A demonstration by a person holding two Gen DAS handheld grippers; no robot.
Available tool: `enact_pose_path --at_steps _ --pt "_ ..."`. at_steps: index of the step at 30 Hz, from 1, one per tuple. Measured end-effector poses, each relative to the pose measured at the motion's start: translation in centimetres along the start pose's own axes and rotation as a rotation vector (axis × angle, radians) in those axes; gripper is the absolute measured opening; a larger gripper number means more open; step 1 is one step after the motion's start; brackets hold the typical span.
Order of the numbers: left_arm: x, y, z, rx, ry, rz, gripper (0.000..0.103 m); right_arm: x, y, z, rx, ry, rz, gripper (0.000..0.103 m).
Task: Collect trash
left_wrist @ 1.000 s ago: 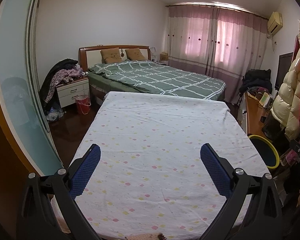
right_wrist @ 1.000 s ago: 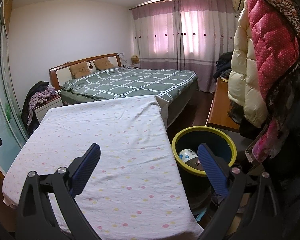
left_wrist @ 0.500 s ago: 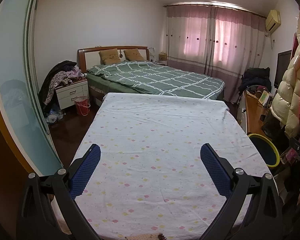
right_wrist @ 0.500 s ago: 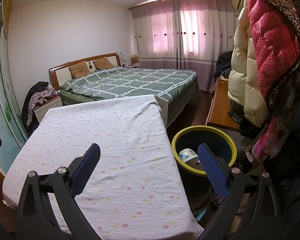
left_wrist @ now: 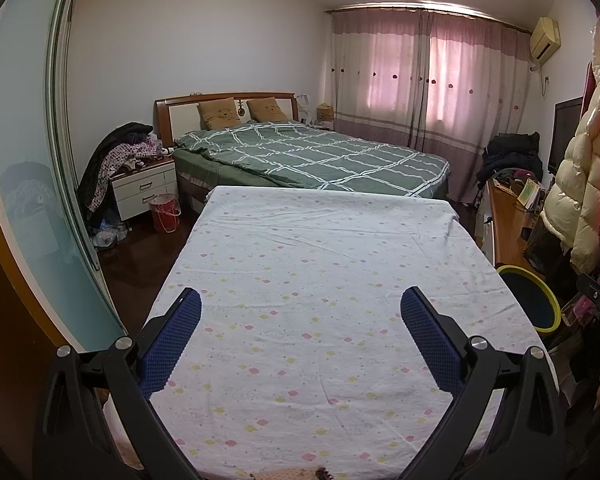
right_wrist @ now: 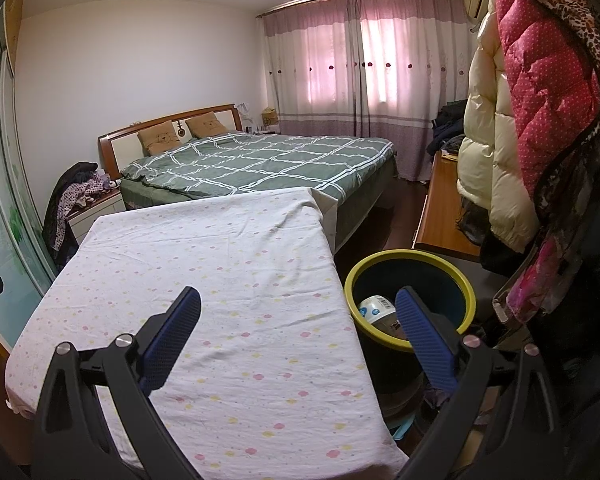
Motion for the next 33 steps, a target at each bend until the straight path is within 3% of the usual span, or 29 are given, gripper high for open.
enact_pose_path --at_steps 33 --pt "0.36 -0.05 0.52 0.008 0.003 0.006 0.098 0.31 -0.22 0.29 0.006 0.002 0.000 0.093"
Point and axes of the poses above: each gripper's, at about its wrist camera, not at the fingertips, and z roughly the way its jaws point, x to its left, y to its top, the point moved 2 cm from there along z, roughly the way its jaws point, and after that the axes turned 5 degrees about -x, right-handed, at the moved point
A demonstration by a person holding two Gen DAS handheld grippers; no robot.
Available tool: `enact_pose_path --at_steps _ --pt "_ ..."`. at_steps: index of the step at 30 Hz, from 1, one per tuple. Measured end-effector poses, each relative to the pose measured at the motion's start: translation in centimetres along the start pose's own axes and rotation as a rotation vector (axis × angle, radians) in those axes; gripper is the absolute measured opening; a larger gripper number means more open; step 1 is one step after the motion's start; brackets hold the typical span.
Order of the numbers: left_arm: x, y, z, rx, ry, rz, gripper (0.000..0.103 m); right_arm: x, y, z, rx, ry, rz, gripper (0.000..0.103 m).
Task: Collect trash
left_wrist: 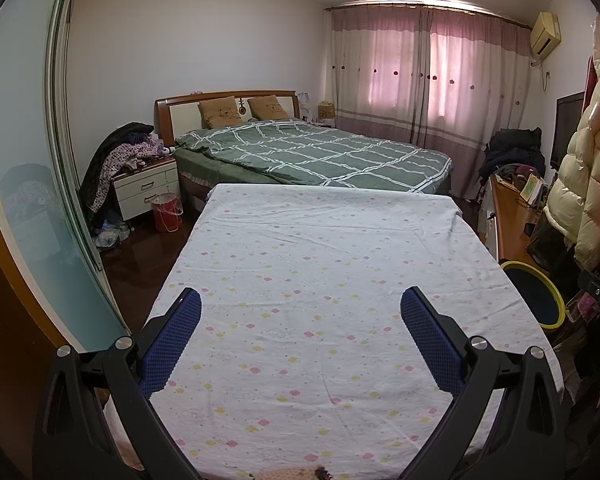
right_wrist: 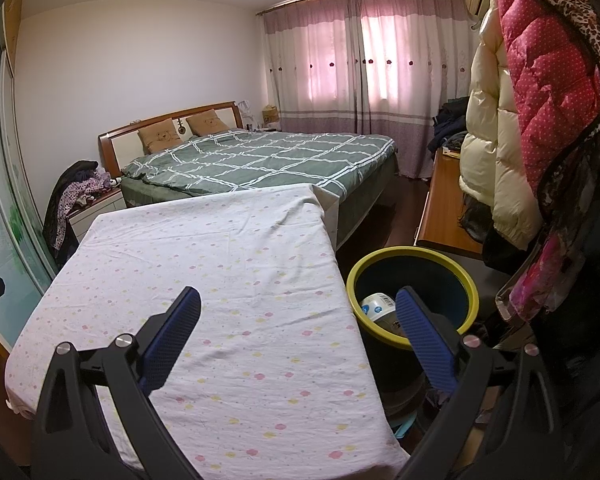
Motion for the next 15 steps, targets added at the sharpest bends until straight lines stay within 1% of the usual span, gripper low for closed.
enact_pose_path --at_steps 10,15 --pt "0.81 -0.21 0.36 0.004 0.002 0.004 0.098 0.01 0.04 0.00 0.000 0.001 0.001 0.093" --pt "0.61 -0.15 0.37 0.004 0.002 0.007 0.098 0.03 0.05 0.01 0.001 0.000 0.001 0.093"
Point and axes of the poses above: each gripper's, at about its wrist camera, not at the fingertips, and z roughly the way its jaws point, x to its left, y to its top, the point moved 2 cm from there along z, roughly the way its jaws point, and after that the axes turned 5 degrees about -x, right-handed, at the moved point
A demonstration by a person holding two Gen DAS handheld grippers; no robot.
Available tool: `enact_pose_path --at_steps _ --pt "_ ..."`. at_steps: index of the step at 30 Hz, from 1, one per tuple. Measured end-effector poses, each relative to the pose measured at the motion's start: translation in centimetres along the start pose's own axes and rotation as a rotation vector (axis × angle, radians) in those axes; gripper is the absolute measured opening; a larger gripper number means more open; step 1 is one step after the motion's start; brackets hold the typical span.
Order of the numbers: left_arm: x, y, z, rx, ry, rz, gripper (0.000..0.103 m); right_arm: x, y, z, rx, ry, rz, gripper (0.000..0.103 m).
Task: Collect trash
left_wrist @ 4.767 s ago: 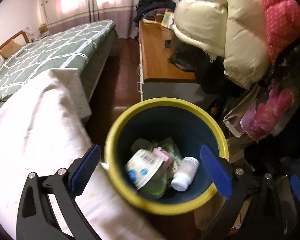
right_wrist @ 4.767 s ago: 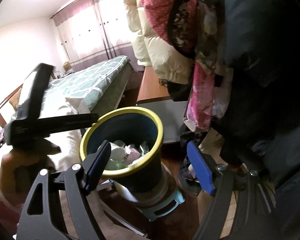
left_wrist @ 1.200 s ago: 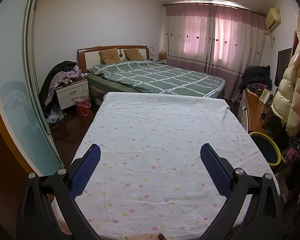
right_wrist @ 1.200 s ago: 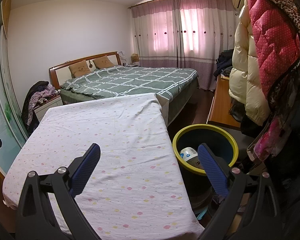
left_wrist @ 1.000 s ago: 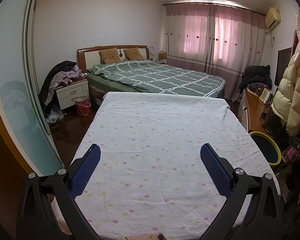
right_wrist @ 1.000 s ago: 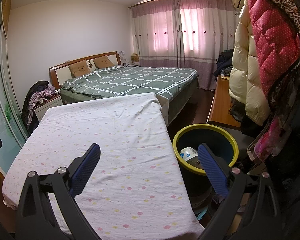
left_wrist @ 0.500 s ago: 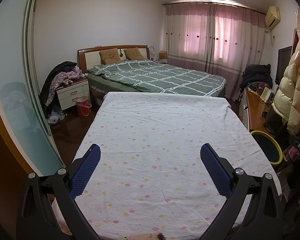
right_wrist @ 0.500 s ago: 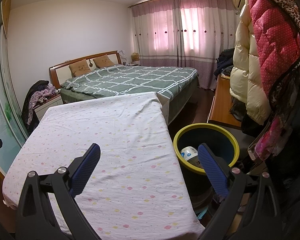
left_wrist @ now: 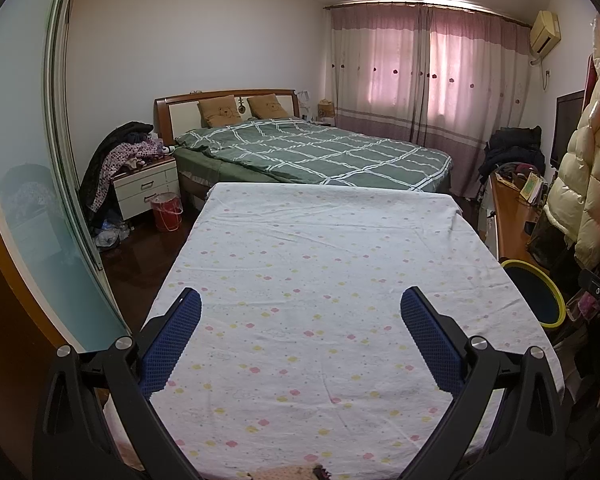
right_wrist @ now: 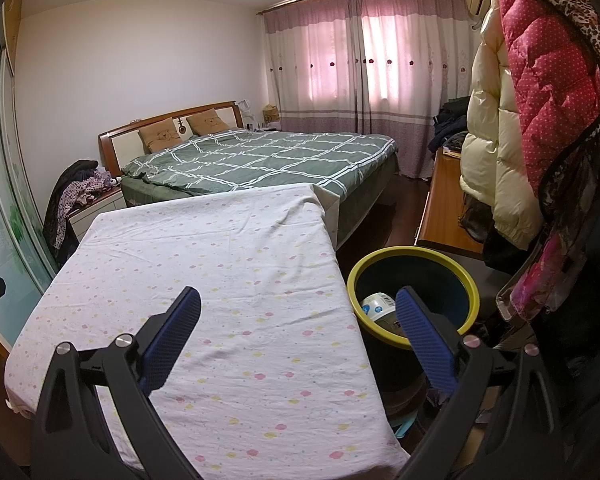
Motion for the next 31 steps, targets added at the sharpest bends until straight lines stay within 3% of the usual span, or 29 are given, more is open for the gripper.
enact_pose_path --at_steps 22,27,31 --pt "0.1 0.0 1.2 0.016 -0.007 0.004 0.098 0.2 -0.2 1.0 0.019 0.004 -0.007 0.093" --pt "0.7 1.2 5.7 0.063 -0.012 0.003 0.098 1.9 0.7 5.1 0.061 0.070 -0.033 0.096" --pt "2.9 2.2 13.5 0.128 0.060 0.015 0.098 4.1 1.0 11.6 0.150 0.135 -0.039 0.096"
Point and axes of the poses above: each gripper's, at about its wrist camera, not at the fingertips, and z roughly the way its jaws point, x to its left, y to its top, the point moved 2 cm from there along z, roughly the way its jaws point, and after that the axes turned 5 degrees about -x, right-handed, at the moved point
